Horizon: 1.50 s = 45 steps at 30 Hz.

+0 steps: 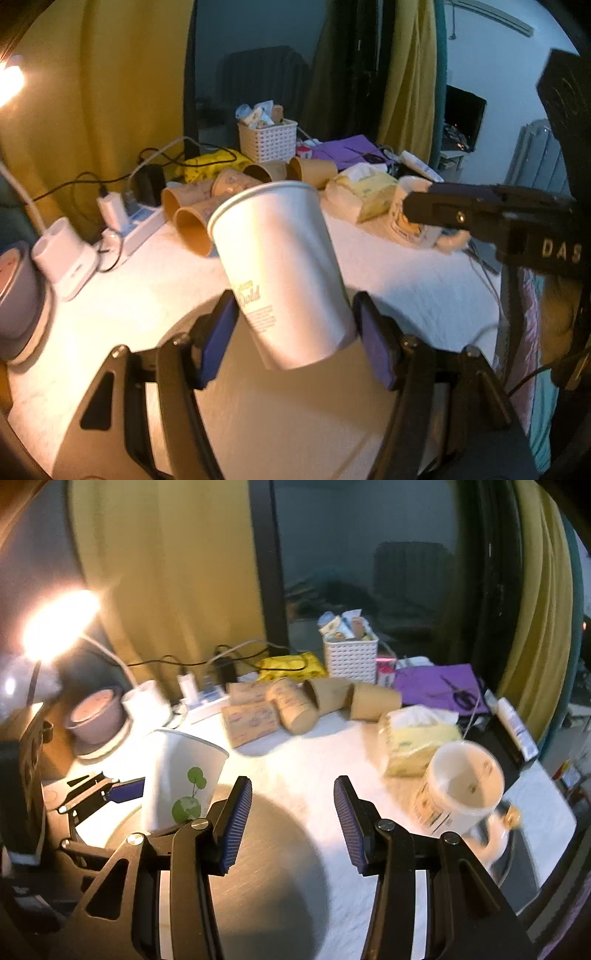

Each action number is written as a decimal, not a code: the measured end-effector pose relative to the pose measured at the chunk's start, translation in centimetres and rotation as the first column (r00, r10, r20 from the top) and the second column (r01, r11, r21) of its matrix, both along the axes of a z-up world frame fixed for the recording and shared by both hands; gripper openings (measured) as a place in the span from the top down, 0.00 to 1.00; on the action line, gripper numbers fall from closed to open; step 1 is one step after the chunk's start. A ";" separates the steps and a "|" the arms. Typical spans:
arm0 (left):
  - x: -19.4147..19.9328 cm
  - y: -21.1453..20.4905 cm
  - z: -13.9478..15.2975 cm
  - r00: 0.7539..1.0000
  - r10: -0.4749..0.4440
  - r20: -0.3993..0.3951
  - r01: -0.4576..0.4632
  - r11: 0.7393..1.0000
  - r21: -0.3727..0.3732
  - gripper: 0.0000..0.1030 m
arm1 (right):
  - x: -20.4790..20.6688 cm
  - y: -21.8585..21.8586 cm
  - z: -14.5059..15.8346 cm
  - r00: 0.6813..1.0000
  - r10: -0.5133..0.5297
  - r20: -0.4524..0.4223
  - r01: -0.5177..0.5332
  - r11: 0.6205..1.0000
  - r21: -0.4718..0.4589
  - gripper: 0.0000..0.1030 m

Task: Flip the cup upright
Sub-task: 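Close the left tool on the white cup's body and lift it, then rotate the left tool to turn the white cup rim-up over the mat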

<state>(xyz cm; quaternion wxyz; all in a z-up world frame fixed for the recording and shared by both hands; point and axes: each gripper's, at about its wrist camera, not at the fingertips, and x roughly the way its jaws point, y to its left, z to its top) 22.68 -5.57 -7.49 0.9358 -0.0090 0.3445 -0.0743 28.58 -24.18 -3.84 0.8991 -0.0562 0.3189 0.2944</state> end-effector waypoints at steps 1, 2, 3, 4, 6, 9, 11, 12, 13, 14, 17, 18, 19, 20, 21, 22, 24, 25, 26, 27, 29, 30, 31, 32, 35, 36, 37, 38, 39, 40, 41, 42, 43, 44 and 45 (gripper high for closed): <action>-0.9 0.0 -0.2 1.000 0.003 -0.001 -0.003 1.000 -0.003 0.37 | -0.8 0.1 -0.1 1.000 0.010 -0.006 -0.010 1.000 0.006 0.53; -1.9 0.3 -0.4 1.000 0.012 0.000 -0.012 1.000 -0.009 0.37 | -1.8 0.2 -0.2 1.000 0.020 -0.005 -0.020 1.000 0.006 0.53; -2.9 0.5 -0.7 1.000 0.022 -0.001 -0.022 1.000 -0.011 0.37 | -2.6 0.3 -0.4 1.000 0.025 -0.002 -0.025 1.000 0.000 0.52; -3.7 0.6 -1.0 1.000 0.028 -0.001 -0.028 1.000 -0.009 0.37 | -3.1 0.5 -0.7 1.000 0.031 -0.004 -0.031 0.999 -0.005 0.46; -5.3 0.6 -1.5 0.999 0.037 -0.002 -0.037 0.999 0.001 0.37 | -4.4 0.8 -1.7 0.998 0.050 -0.033 -0.050 0.999 -0.004 0.38; -7.2 0.9 -2.5 0.999 0.050 0.001 -0.050 0.998 0.029 0.37 | -6.1 1.5 -3.2 0.993 0.090 -0.074 -0.089 0.996 0.005 0.38; -8.6 0.9 -2.9 0.999 0.044 0.016 -0.045 0.998 0.043 0.37 | -7.3 1.9 -3.8 0.989 0.116 -0.095 -0.114 0.993 0.023 0.38; -9.3 0.8 -3.1 0.999 0.034 0.025 -0.036 0.998 0.053 0.37 | -7.8 2.0 -4.1 0.986 0.130 -0.105 -0.127 0.991 0.034 0.38; -9.7 0.6 -3.2 0.999 0.025 0.028 -0.027 0.998 0.058 0.37 | -8.4 2.3 -4.5 0.982 0.148 -0.117 -0.144 0.989 0.044 0.38; -10.3 0.4 -3.3 0.999 0.007 0.032 -0.009 0.998 0.060 0.37 | -8.8 2.4 -4.7 0.979 0.161 -0.124 -0.155 0.987 0.051 0.38; -11.5 -0.1 -3.6 0.999 -0.015 0.042 0.011 0.996 0.084 0.37 | -9.5 2.7 -5.4 0.963 0.201 -0.177 -0.182 0.976 0.116 0.38; -11.9 -0.3 -3.7 0.999 -0.017 0.049 0.013 0.996 0.092 0.37 | -9.7 2.8 -5.4 0.960 0.209 -0.189 -0.185 0.974 0.133 0.38; -12.2 -0.4 -3.7 0.998 -0.019 0.054 0.013 0.995 0.097 0.37 | -9.9 3.0 -5.5 0.953 0.224 -0.204 -0.194 0.969 0.154 0.38; -12.4 -0.4 -3.7 0.998 -0.020 0.057 0.015 0.995 0.095 0.37 | -10.2 3.2 -5.5 0.945 0.242 -0.219 -0.207 0.963 0.174 0.38; -12.5 -0.3 -3.7 0.998 -0.022 0.062 0.016 0.996 0.093 0.37 | -10.3 3.2 -5.5 0.935 0.263 -0.239 -0.219 0.956 0.196 0.38; -12.7 -0.4 -3.6 0.997 -0.025 0.071 0.018 0.995 0.093 0.37 | -10.3 3.3 -5.6 0.926 0.279 -0.256 -0.226 0.950 0.217 0.38; -13.1 -0.6 -3.4 0.995 -0.039 0.091 0.030 0.995 0.098 0.37 | -10.3 3.7 -5.6 0.908 0.305 -0.286 -0.235 0.938 0.255 0.38; -13.3 -0.7 -3.4 0.994 -0.047 0.097 0.038 0.994 0.098 0.37 | -10.2 3.8 -5.6 0.902 0.313 -0.298 -0.236 0.935 0.266 0.38; -13.4 -0.8 -3.4 0.993 -0.056 0.101 0.046 0.994 0.096 0.37 | -10.1 3.9 -5.5 0.896 0.318 -0.309 -0.234 0.931 0.280 0.38; -13.6 -1.0 -3.4 0.993 -0.062 0.103 0.052 0.994 0.095 0.37 | -9.9 4.0 -5.5 0.890 0.326 -0.320 -0.232 0.926 0.299 0.38; -13.9 -1.2 -3.5 0.992 -0.075 0.106 0.065 0.994 0.093 0.37 | -9.7 4.2 -5.4 0.880 0.335 -0.337 -0.228 0.920 0.319 0.38; -13.9 -1.2 -3.5 0.991 -0.077 0.109 0.067 0.993 0.094 0.37 | -9.7 4.3 -5.5 0.878 0.336 -0.341 -0.227 0.919 0.322 0.38; -14.0 -1.3 -3.5 0.990 -0.081 0.113 0.070 0.993 0.096 0.37 | -9.6 4.5 -5.5 0.873 0.340 -0.350 -0.226 0.918 0.326 0.38; -14.0 -1.3 -3.6 0.990 -0.080 0.118 0.068 0.993 0.102 0.37 | -9.5 4.7 -5.6 0.869 0.342 -0.358 -0.225 0.917 0.329 0.38; -13.9 -1.1 -3.9 0.990 -0.081 0.116 0.070 0.993 0.094 0.37 | -9.0 4.9 -6.0 0.854 0.339 -0.394 -0.210 0.919 0.335 0.37; -13.9 -1.0 -4.0 0.990 -0.081 0.117 0.070 0.993 0.093 0.37 | -8.7 5.0 -6.2 0.849 0.338 -0.406 -0.204 0.919 0.339 0.37; -13.9 -1.0 -4.1 0.990 -0.082 0.118 0.071 0.993 0.094 0.37 | -8.4 5.1 -6.5 0.840 0.338 -0.425 -0.194 0.918 0.347 0.37; -13.8 -0.9 -4.3 0.990 -0.082 0.118 0.071 0.993 0.094 0.37 | -8.2 5.1 -6.8 0.830 0.338 -0.444 -0.185 0.917 0.352 0.37; -13.8 -0.9 -4.4 0.990 -0.081 0.116 0.070 0.993 0.094 0.37 | -7.9 5.1 -7.1 0.822 0.337 -0.459 -0.178 0.918 0.355 0.37; -13.8 -0.8 -4.5 0.990 -0.080 0.115 0.070 0.993 0.091 0.37 | -7.7 5.2 -7.4 0.815 0.336 -0.471 -0.173 0.918 0.356 0.37; -13.7 -0.7 -4.6 0.991 -0.078 0.113 0.069 0.994 0.088 0.37 | -7.5 5.2 -7.5 0.809 0.336 -0.481 -0.170 0.919 0.356 0.37; -13.7 -0.7 -4.6 0.991 -0.076 0.113 0.066 0.994 0.086 0.37 | -7.5 5.3 -7.6 0.807 0.336 -0.486 -0.170 0.920 0.353 0.37; -13.7 -0.6 -4.7 0.991 -0.074 0.112 0.064 0.994 0.084 0.37 | -7.4 5.5 -7.7 0.806 0.335 -0.488 -0.171 0.921 0.350 0.37; -13.7 -0.6 -4.7 0.991 -0.073 0.115 0.064 0.995 0.081 0.37 | -7.2 5.6 -7.9 0.802 0.333 -0.497 -0.167 0.922 0.348 0.37; -13.7 -0.6 -4.7 0.990 -0.073 0.117 0.064 0.995 0.080 0.37 | -7.0 5.7 -8.1 0.796 0.330 -0.507 -0.161 0.924 0.348 0.36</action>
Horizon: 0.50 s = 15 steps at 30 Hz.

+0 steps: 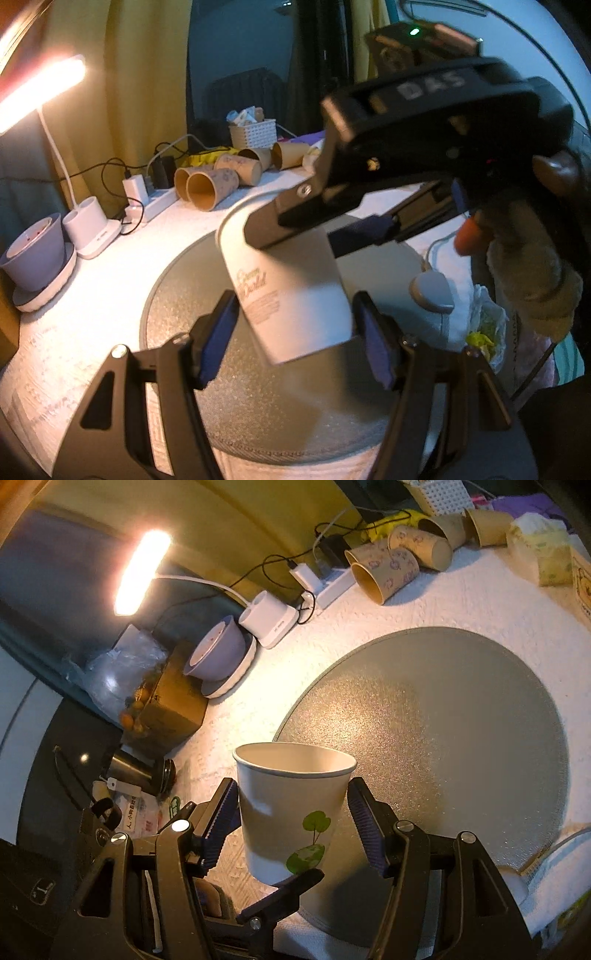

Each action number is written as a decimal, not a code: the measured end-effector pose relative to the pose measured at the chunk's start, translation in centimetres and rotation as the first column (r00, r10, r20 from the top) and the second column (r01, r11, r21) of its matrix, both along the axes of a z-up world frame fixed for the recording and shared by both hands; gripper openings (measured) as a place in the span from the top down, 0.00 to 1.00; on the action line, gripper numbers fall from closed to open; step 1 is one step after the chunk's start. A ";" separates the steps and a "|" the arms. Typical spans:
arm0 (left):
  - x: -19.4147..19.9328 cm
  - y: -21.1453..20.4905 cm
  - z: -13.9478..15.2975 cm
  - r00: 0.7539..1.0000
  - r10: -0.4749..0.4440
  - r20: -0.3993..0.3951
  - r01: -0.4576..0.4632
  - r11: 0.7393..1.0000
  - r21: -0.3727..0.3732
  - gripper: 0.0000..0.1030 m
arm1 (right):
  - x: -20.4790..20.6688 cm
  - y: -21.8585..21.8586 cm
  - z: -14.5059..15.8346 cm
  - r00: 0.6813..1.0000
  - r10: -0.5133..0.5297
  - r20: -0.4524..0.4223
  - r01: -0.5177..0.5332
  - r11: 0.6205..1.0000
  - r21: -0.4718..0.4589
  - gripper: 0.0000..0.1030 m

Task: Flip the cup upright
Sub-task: 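Rotate the left tool to turn the white cup rim-up over the mat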

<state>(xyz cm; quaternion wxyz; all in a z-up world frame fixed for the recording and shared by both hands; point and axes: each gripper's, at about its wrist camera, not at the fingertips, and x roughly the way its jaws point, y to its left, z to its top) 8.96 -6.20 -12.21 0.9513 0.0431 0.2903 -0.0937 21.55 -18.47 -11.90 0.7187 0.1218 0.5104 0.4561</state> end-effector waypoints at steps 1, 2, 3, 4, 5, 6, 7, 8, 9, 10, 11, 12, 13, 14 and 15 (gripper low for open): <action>0.0 0.0 0.0 1.000 0.000 0.001 0.000 1.000 -0.001 0.37 | 0.2 0.2 -0.2 1.000 -0.003 -0.018 0.003 1.000 -0.007 0.35; 0.0 0.0 -0.1 1.000 0.001 0.000 -0.001 1.000 -0.001 0.37 | 0.6 0.3 -0.5 0.999 -0.009 -0.040 0.009 1.000 -0.009 0.35; 0.1 0.0 -0.1 1.000 0.002 -0.003 -0.002 1.000 -0.003 0.37 | 0.7 0.4 -0.7 0.999 -0.010 -0.046 0.010 1.000 -0.009 0.35; 0.1 0.1 -0.1 1.000 0.004 -0.005 -0.004 1.000 -0.007 0.37 | 0.8 0.5 -0.8 0.999 -0.009 -0.048 0.008 1.000 -0.010 0.35; 0.1 0.2 -0.1 1.000 0.006 -0.008 -0.006 1.000 -0.011 0.37 | 0.9 0.6 -0.9 0.999 -0.009 -0.052 0.009 1.000 -0.009 0.35; 0.2 0.3 -0.1 1.000 0.008 -0.009 -0.008 1.000 -0.014 0.37 | 1.0 0.7 -1.0 0.999 -0.008 -0.053 0.008 1.000 -0.009 0.35; 0.2 0.4 -0.1 1.000 0.011 -0.012 -0.011 1.000 -0.018 0.37 | 1.0 0.8 -1.0 0.999 -0.008 -0.053 0.008 1.000 -0.008 0.35; 0.4 0.6 -0.1 1.000 0.013 -0.021 -0.014 1.000 -0.026 0.36 | 1.1 0.9 -1.0 0.999 -0.009 -0.052 0.008 1.000 -0.006 0.35; 0.6 0.8 0.0 0.999 0.018 -0.031 -0.020 0.999 -0.037 0.36 | 1.2 0.9 -1.1 0.999 -0.006 -0.046 0.006 1.000 -0.009 0.35; 0.8 1.0 0.0 0.999 0.021 -0.043 -0.023 0.999 -0.043 0.36 | 1.2 1.1 -1.0 0.999 -0.006 -0.035 0.005 1.000 -0.016 0.35; 1.1 1.2 -0.1 0.997 0.018 -0.071 -0.022 0.998 -0.054 0.36 | 1.1 1.3 -0.9 1.000 -0.007 -0.019 0.007 1.000 -0.022 0.35; 1.5 1.4 -0.3 0.995 0.013 -0.097 -0.020 0.997 -0.068 0.36 | 1.1 1.4 -0.7 1.000 -0.010 0.003 0.010 1.000 -0.027 0.35; 1.7 1.7 -0.5 0.992 0.018 -0.123 -0.028 0.996 -0.084 0.33 | 1.1 1.4 -0.4 0.999 -0.019 0.033 0.020 0.999 -0.034 0.35; 1.9 2.0 -0.6 0.990 0.028 -0.141 -0.042 0.995 -0.095 0.31 | 1.1 1.5 0.0 0.997 -0.029 0.066 0.032 0.999 -0.041 0.35; 2.1 2.2 -0.7 0.988 0.038 -0.153 -0.054 0.993 -0.102 0.31 | 1.0 1.5 0.6 0.990 -0.042 0.132 0.050 0.997 -0.063 0.35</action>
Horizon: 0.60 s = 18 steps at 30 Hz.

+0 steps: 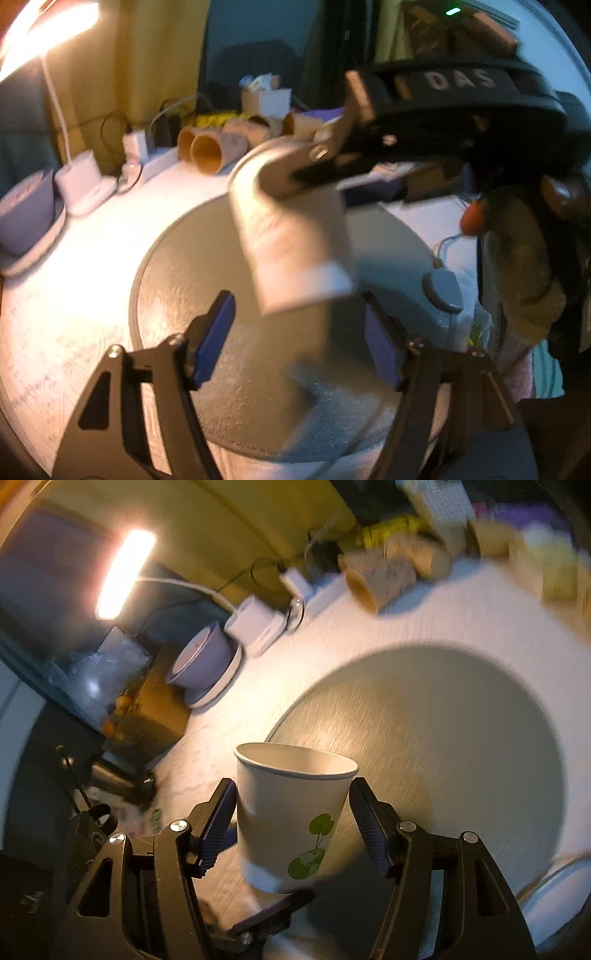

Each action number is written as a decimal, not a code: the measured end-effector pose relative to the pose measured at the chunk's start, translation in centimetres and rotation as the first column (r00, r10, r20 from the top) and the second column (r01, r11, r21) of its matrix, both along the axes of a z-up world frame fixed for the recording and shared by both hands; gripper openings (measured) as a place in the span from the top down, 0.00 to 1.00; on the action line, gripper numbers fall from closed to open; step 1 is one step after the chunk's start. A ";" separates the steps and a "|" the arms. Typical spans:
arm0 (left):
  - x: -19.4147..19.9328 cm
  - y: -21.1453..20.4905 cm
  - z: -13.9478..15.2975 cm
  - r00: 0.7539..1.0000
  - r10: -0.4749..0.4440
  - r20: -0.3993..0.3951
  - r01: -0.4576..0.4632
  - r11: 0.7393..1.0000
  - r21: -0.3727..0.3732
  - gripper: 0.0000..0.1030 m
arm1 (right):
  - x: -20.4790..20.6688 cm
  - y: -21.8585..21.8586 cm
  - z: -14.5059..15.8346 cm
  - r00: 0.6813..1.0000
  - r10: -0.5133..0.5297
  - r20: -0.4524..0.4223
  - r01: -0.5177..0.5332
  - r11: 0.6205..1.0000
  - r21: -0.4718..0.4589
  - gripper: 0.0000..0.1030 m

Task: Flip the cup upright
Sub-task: 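Rotate the left tool to turn the white cup rim-up over the mat, then lower the upright white cup onto the grey mat and open the left tool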

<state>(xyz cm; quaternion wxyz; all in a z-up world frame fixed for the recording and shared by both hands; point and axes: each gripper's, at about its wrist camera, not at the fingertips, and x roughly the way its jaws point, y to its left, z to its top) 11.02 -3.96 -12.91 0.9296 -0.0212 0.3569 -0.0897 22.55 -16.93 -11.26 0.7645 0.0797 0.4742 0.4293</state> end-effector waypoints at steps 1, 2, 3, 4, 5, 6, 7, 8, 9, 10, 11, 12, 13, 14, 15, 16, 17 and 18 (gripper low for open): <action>0.1 0.4 0.0 1.000 0.013 -0.010 -0.013 1.000 -0.009 0.31 | -0.1 0.1 0.4 0.998 -0.010 0.055 0.012 1.000 -0.025 0.35; 0.2 0.9 0.0 0.999 0.031 -0.016 -0.031 0.999 -0.022 0.31 | -0.3 0.3 0.9 0.990 -0.025 0.138 0.034 0.997 -0.064 0.35; 0.2 1.3 0.1 0.999 0.045 -0.020 -0.046 0.999 -0.030 0.31 | -0.4 0.5 1.1 0.978 -0.033 0.207 0.052 0.995 -0.090 0.35; 0.3 1.8 0.2 0.998 0.062 -0.024 -0.063 0.997 -0.038 0.31 | -0.4 0.6 1.2 0.968 -0.035 0.249 0.062 0.993 -0.102 0.35; 0.4 2.4 0.2 0.996 0.080 -0.029 -0.081 0.996 -0.047 0.31 | -0.3 0.8 1.1 0.956 -0.036 0.292 0.071 0.991 -0.112 0.35; 0.5 2.8 0.2 0.995 0.094 -0.033 -0.096 0.994 -0.055 0.31 | -0.2 0.9 0.9 0.942 -0.036 0.333 0.082 0.989 -0.125 0.35; 0.6 3.3 0.1 0.993 0.111 -0.038 -0.113 0.991 -0.065 0.31 | -0.1 1.2 0.6 0.928 -0.035 0.370 0.094 0.985 -0.144 0.35; 0.7 3.8 0.1 0.991 0.129 -0.044 -0.132 0.988 -0.076 0.31 | 0.0 1.5 0.2 0.916 -0.032 0.400 0.105 0.981 -0.162 0.35; 0.7 4.4 0.0 0.988 0.146 -0.051 -0.151 0.985 -0.088 0.31 | 0.1 1.7 -0.1 0.907 -0.027 0.420 0.108 0.980 -0.170 0.35; 0.7 4.8 -0.1 0.985 0.161 -0.057 -0.166 0.981 -0.098 0.31 | 0.2 1.9 -0.4 0.901 -0.022 0.433 0.107 0.979 -0.173 0.35; 0.7 5.2 -0.1 0.983 0.172 -0.061 -0.178 0.978 -0.107 0.31 | 0.3 2.1 -0.7 0.894 -0.019 0.447 0.109 0.978 -0.176 0.35; 0.6 5.7 -0.1 0.981 0.183 -0.065 -0.190 0.975 -0.117 0.31 | 0.2 2.3 -1.0 0.885 -0.019 0.466 0.116 0.977 -0.181 0.35; 0.7 6.2 -0.2 0.978 0.197 -0.073 -0.205 0.970 -0.129 0.31 | 0.2 2.7 -1.2 0.876 -0.019 0.482 0.124 0.975 -0.187 0.35; 0.8 6.5 -0.2 0.976 0.203 -0.079 -0.213 0.967 -0.137 0.31 | 0.1 2.7 -1.4 0.869 -0.020 0.495 0.127 0.975 -0.184 0.35; 0.9 6.8 -0.3 0.974 0.209 -0.083 -0.219 0.965 -0.146 0.31 | 0.0 2.9 -1.4 0.864 -0.024 0.503 0.132 0.975 -0.180 0.35; 0.9 7.1 -0.3 0.973 0.216 -0.086 -0.227 0.962 -0.152 0.31 | -0.2 2.9 -1.4 0.860 -0.027 0.510 0.137 0.974 -0.178 0.35; 0.9 7.3 -0.3 0.972 0.219 -0.088 -0.231 0.961 -0.155 0.31 | -0.4 2.8 -1.5 0.855 -0.029 0.518 0.141 0.974 -0.178 0.35; 0.9 7.3 -0.3 0.971 0.221 -0.088 -0.232 0.960 -0.157 0.31 | -0.6 2.8 -1.5 0.850 -0.031 0.526 0.147 0.973 -0.180 0.35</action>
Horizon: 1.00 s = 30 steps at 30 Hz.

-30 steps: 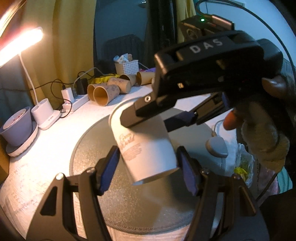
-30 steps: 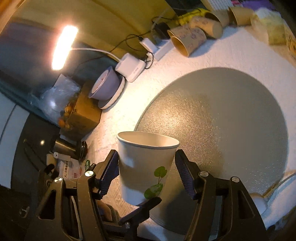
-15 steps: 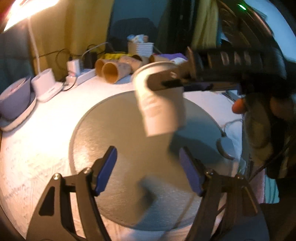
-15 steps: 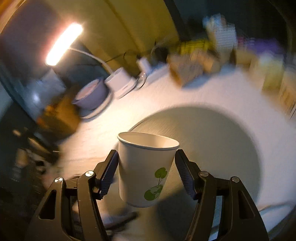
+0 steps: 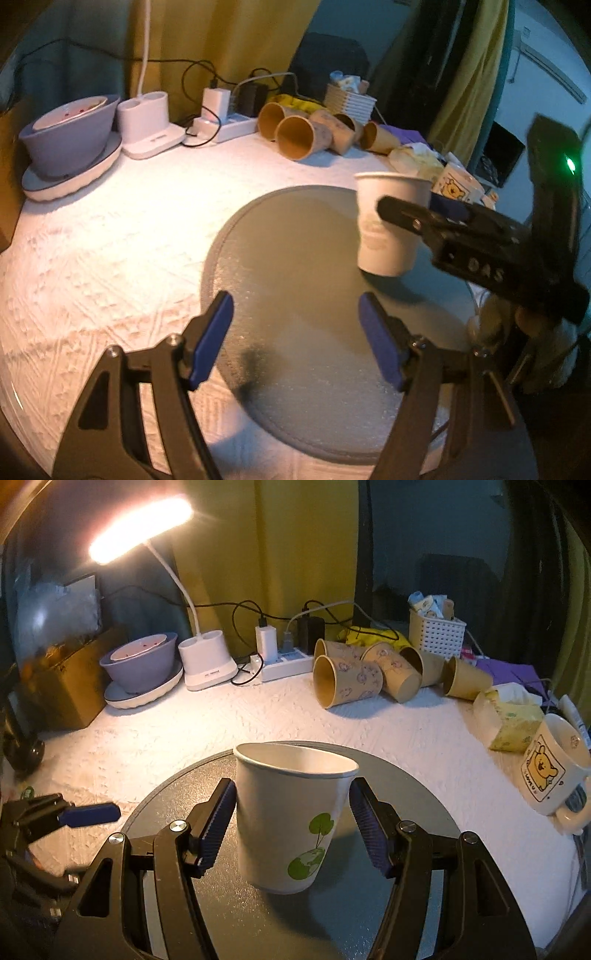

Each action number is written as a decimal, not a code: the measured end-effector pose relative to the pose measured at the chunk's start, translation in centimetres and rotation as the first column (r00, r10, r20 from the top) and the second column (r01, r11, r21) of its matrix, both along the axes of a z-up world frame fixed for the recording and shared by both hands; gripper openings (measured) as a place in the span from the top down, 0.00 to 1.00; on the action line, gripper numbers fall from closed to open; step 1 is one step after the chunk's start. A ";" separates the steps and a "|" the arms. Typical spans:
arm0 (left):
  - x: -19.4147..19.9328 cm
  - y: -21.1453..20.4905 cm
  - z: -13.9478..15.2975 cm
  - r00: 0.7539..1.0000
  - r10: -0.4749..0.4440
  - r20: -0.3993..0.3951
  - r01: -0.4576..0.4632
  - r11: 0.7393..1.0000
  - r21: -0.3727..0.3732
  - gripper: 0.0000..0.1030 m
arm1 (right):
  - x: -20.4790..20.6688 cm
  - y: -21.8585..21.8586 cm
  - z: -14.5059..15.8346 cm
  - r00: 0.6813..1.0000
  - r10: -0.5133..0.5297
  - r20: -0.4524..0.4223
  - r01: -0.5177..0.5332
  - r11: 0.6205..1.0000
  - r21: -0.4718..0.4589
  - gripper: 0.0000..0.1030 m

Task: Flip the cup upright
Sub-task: 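Lower the upright white cup onto the grey mat and open the left tool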

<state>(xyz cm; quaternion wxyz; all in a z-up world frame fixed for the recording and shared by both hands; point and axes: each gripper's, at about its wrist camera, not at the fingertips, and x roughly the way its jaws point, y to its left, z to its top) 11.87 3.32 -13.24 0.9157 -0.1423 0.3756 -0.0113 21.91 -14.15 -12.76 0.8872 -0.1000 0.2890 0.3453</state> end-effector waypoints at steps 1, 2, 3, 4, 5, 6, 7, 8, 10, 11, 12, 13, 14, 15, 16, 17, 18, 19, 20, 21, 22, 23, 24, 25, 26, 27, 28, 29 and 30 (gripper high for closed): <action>0.0 0.1 0.0 1.000 0.002 0.000 -0.002 1.000 -0.003 0.31 | -0.3 -0.2 0.0 1.000 -0.002 0.010 0.002 1.000 -0.005 0.35; 0.0 0.1 0.0 1.000 0.003 -0.001 -0.003 1.000 -0.005 0.30 | -0.6 -0.3 0.0 1.000 -0.004 0.017 0.004 1.000 -0.007 0.35; -0.1 0.1 0.0 1.000 0.004 0.000 -0.004 1.000 -0.005 0.30 | -0.9 -0.5 0.0 1.000 -0.007 0.024 0.008 1.000 -0.010 0.35; -0.1 0.0 0.0 1.000 0.005 0.001 -0.005 1.000 -0.005 0.30 | -1.3 -0.8 0.0 1.000 -0.008 0.028 0.008 1.000 -0.013 0.35; -0.2 0.0 0.1 1.000 0.008 0.001 -0.008 1.000 -0.002 0.30 | -1.7 -1.0 -0.1 0.999 -0.008 0.033 0.009 1.000 -0.015 0.35; -0.3 -0.1 0.1 1.000 0.010 0.001 -0.010 1.000 -0.001 0.30 | -2.0 -1.1 -0.2 0.999 -0.010 0.035 0.010 1.000 -0.016 0.35; -0.4 -0.1 0.2 1.000 0.014 0.002 -0.014 1.000 -0.001 0.30 | -2.3 -1.3 -0.3 0.999 -0.011 0.033 0.011 1.000 -0.016 0.35; -0.5 -0.1 0.2 1.000 0.019 0.003 -0.019 1.000 0.000 0.30 | -2.5 -1.5 -0.4 1.000 -0.011 0.027 0.011 1.000 -0.015 0.35; -0.8 -0.2 0.4 1.000 0.027 0.008 -0.027 1.000 -0.001 0.30 | -2.8 -1.7 -0.6 1.000 -0.018 0.022 0.019 0.999 -0.026 0.35; -1.0 -0.2 0.6 0.999 0.032 0.013 -0.032 0.999 -0.004 0.24 | -2.9 -1.8 -0.8 1.000 -0.021 0.018 0.022 0.999 -0.034 0.35; -1.2 -0.3 0.7 0.999 0.035 0.016 -0.035 0.999 -0.005 0.19 | -3.1 -1.8 -1.0 1.000 -0.022 0.012 0.022 0.999 -0.038 0.35; -1.4 -0.3 0.8 0.999 0.039 0.022 -0.039 0.999 -0.006 0.15 | -3.3 -1.9 -1.1 1.000 -0.022 0.008 0.022 0.999 -0.040 0.35; -1.6 -0.4 1.0 0.999 0.043 0.029 -0.043 0.999 -0.005 0.15 | -3.5 -1.9 -1.2 1.000 -0.021 0.004 0.021 0.999 -0.042 0.35; -1.8 -0.5 1.1 0.998 0.044 0.033 -0.044 0.999 -0.003 0.15 | -3.8 -1.9 -1.3 1.000 -0.018 0.001 0.018 0.999 -0.042 0.35; -1.9 -0.6 1.2 0.998 0.045 0.033 -0.045 0.999 0.001 0.15 | -4.0 -2.0 -1.4 1.000 -0.016 -0.001 0.016 0.999 -0.042 0.35; -2.0 -0.8 1.2 0.999 0.045 0.030 -0.045 0.999 0.006 0.15 | -4.4 -2.0 -1.5 1.000 -0.016 -0.002 0.016 0.999 -0.041 0.35; -2.2 -0.9 1.2 0.999 0.046 0.026 -0.046 0.999 0.012 0.15 | -4.5 -2.2 -1.6 1.000 -0.017 -0.005 0.017 0.999 -0.039 0.35; -2.3 -1.1 1.3 0.999 0.047 0.025 -0.047 0.999 0.017 0.14 | -4.8 -2.3 -1.7 1.000 -0.020 -0.009 0.020 0.999 -0.038 0.35; -2.5 -1.2 1.3 0.999 0.047 0.025 -0.048 0.999 0.024 0.14 | -5.0 -2.5 -1.7 1.000 -0.024 -0.011 0.023 0.999 -0.036 0.35; -2.6 -1.4 1.4 0.999 0.048 0.026 -0.048 0.998 0.027 0.14 | -5.1 -2.7 -1.8 1.000 -0.028 -0.014 0.027 0.999 -0.035 0.35; -2.8 -1.5 1.6 0.998 0.048 0.029 -0.049 0.998 0.032 0.14 | -5.3 -2.9 -1.8 0.999 -0.033 -0.017 0.032 0.999 -0.034 0.35; -3.0 -1.6 1.7 0.998 0.049 0.034 -0.050 0.998 0.038 0.14 | -5.6 -3.2 -1.8 0.999 -0.038 -0.019 0.037 0.999 -0.032 0.35; -3.1 -1.8 1.8 0.998 0.048 0.037 -0.050 0.998 0.042 0.14 | -5.8 -3.5 -1.8 0.999 -0.041 -0.021 0.040 0.999 -0.029 0.35; -3.4 -1.9 1.9 0.998 0.048 0.041 -0.050 0.998 0.046 0.14 | -6.0 -3.6 -1.7 0.999 -0.044 -0.022 0.043 0.999 -0.028 0.35; -3.6 -2.1 2.1 0.998 0.047 0.044 -0.050 0.997 0.051 0.14 | -6.3 -3.9 -1.6 0.999 -0.050 -0.022 0.049 0.998 -0.028 0.35; -3.9 -2.3 2.2 0.998 0.047 0.046 -0.050 0.997 0.061 0.14 | -6.5 -4.1 -1.6 0.998 -0.053 -0.021 0.052 0.998 -0.027 0.35; -4.1 -2.5 2.2 0.998 0.047 0.049 -0.050 0.996 0.068 0.14 | -6.8 -4.3 -1.5 0.998 -0.057 -0.021 0.057 0.998 -0.027 0.35; -4.4 -2.7 2.3 0.998 0.046 0.052 -0.050 0.996 0.080 0.14 | -7.0 -4.5 -1.5 0.998 -0.061 -0.021 0.060 0.998 -0.026 0.35; -4.6 -2.9 2.4 0.997 0.047 0.054 -0.052 0.994 0.094 0.14 | -7.3 -4.7 -1.4 0.998 -0.063 -0.021 0.062 0.998 -0.024 0.35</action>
